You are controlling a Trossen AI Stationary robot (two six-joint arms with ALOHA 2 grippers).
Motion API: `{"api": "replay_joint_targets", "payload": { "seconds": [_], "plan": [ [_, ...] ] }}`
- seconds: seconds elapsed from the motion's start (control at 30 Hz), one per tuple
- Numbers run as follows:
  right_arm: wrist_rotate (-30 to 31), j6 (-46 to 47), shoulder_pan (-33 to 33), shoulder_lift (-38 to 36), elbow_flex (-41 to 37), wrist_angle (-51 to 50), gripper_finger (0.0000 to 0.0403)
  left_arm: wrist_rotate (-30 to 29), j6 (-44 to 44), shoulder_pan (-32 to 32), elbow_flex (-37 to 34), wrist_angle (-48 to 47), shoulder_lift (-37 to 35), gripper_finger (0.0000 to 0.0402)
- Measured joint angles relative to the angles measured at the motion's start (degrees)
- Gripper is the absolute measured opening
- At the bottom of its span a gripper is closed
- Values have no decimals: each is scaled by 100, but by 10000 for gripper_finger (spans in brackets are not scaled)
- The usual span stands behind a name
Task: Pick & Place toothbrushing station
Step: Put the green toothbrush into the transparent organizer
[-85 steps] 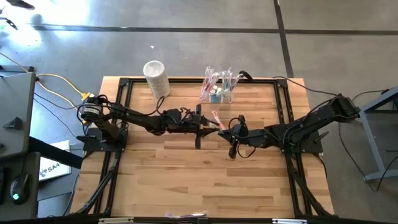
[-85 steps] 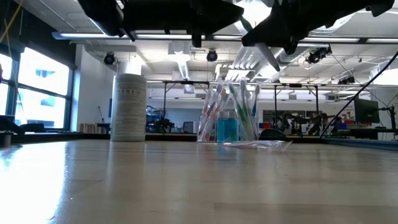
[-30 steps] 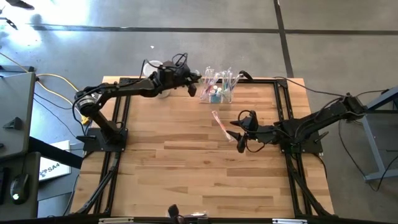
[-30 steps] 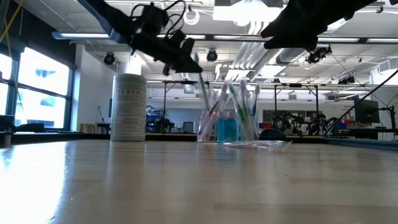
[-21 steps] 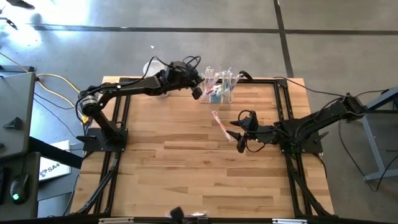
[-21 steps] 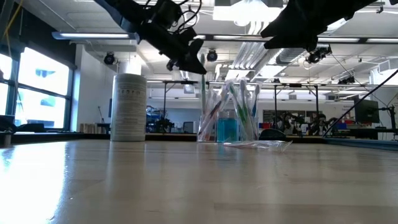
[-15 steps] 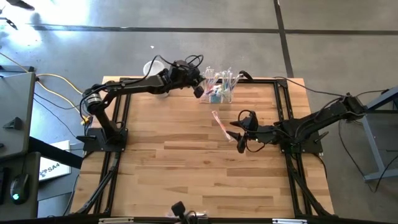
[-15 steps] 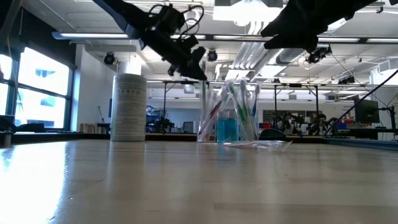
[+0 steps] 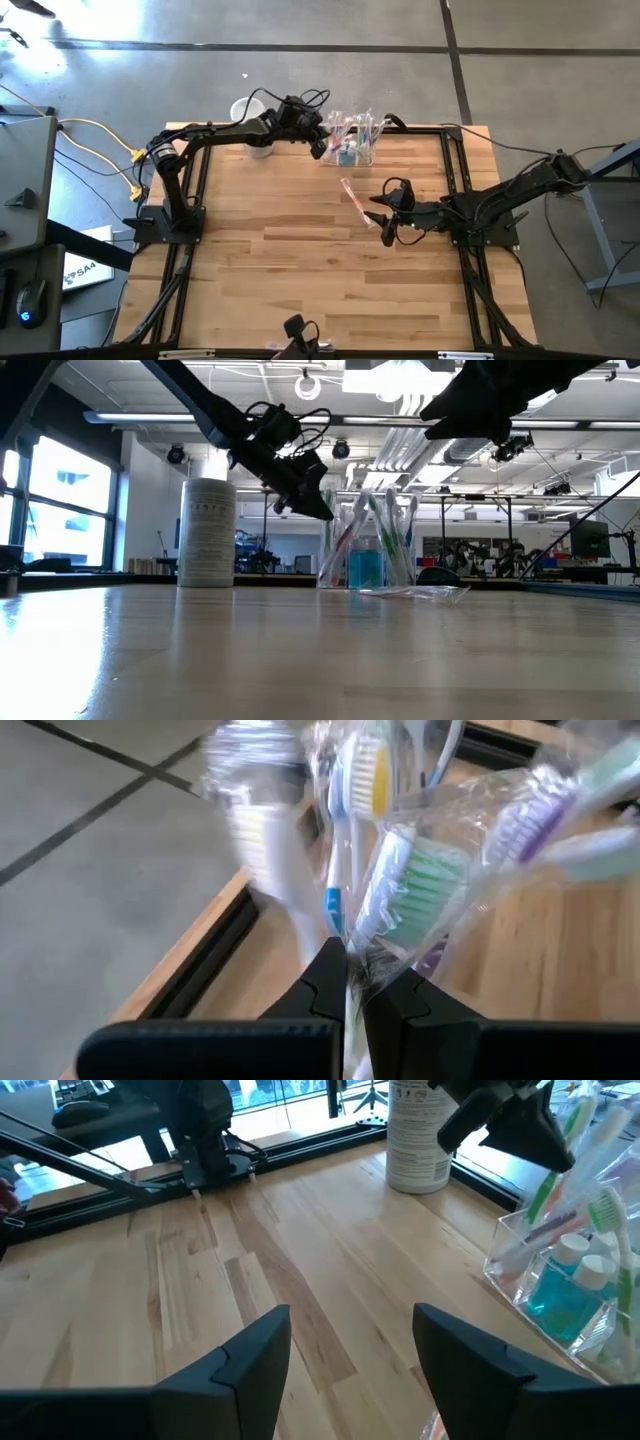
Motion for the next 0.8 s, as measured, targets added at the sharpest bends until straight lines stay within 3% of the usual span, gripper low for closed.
{"api": "replay_joint_targets", "payload": {
  "seconds": [0.13,0.6,0.8],
  "plan": [
    [1,0,0,0,0,2,203,52,83,-3,0,-2,82,22],
    [-2,-2,0,0,0,-9,203,-26,103,-13,-2,-121,64,204],
    [-2,-4,0,0,0,-45,204,34,148,-13,-4,-113,49,251]
  ]
}}
